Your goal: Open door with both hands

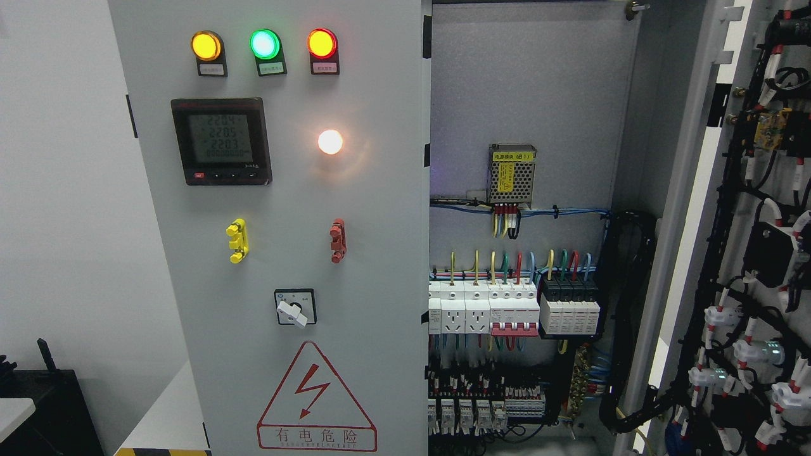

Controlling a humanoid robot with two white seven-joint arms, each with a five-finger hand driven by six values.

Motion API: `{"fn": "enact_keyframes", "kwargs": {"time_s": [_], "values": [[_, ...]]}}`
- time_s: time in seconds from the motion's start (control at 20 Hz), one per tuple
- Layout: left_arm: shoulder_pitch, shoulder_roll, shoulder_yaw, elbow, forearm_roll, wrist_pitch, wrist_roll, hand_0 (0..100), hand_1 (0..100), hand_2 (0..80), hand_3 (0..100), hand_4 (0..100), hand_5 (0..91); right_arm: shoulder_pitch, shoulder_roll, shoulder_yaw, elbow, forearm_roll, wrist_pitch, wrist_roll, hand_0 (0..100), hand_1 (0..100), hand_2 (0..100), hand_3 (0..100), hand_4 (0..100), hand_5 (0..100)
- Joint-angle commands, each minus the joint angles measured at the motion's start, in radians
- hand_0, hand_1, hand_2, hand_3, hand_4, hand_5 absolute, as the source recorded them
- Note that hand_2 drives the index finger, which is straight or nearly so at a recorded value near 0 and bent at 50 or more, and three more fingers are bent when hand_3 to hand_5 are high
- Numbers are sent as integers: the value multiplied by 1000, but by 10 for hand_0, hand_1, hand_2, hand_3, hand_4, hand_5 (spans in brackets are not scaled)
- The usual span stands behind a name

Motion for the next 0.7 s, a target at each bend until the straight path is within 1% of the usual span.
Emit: {"fn": "enact_keyframes", "kwargs": {"time_s": [0.0, 0.4, 0.55, 0.65], "values": [[0, -2, 0, 23, 0, 1, 0, 0, 0, 0, 0, 42, 0, -68, 18, 10, -45, 1, 5, -4, 0, 0, 0, 0, 0, 0], [0, -2, 0, 23, 0, 0, 0, 0, 0, 0, 0, 42, 0, -163, 24, 10, -36, 1, 11, -6, 0, 0, 0, 0, 0, 0], [0, -2, 0, 23, 0, 1, 0, 0, 0, 0, 0, 42, 0, -204, 26, 9, -34, 1, 69, -6, 0, 0, 0, 0, 0, 0], [0, -2, 0, 23, 0, 1, 0, 0, 0, 0, 0, 42, 0, -230, 26, 10, -31, 1, 78, -6, 0, 0, 0, 0, 0, 0]]}}
